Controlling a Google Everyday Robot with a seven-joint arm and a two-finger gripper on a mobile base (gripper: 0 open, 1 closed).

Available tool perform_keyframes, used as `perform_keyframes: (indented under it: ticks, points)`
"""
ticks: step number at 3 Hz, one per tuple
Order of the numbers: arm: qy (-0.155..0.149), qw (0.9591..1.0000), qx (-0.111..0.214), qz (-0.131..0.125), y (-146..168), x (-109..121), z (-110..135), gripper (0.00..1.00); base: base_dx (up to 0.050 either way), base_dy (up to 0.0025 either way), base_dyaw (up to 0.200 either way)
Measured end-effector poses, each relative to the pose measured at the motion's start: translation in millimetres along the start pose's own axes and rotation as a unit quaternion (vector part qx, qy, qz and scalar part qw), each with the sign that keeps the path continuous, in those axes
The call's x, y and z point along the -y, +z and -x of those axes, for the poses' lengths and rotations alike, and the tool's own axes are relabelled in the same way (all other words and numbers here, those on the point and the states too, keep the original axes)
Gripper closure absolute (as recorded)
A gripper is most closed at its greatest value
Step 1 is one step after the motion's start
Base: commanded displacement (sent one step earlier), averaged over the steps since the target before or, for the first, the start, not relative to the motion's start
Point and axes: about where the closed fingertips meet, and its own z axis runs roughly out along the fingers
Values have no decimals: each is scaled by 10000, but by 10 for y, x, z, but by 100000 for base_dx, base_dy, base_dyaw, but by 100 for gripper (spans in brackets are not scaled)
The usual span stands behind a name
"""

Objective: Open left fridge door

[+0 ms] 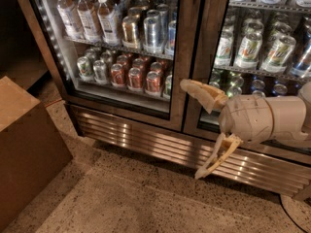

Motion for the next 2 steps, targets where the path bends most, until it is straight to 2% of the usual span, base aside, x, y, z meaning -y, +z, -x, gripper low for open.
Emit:
perform_keyframes:
  ticks: [1, 2]
  points:
    - [-356, 9987, -84, -352, -3, -37, -17, 0, 0, 0, 0]
    - [-694, 9962, -124, -509, 3, -92, -21, 0, 0, 0, 0]
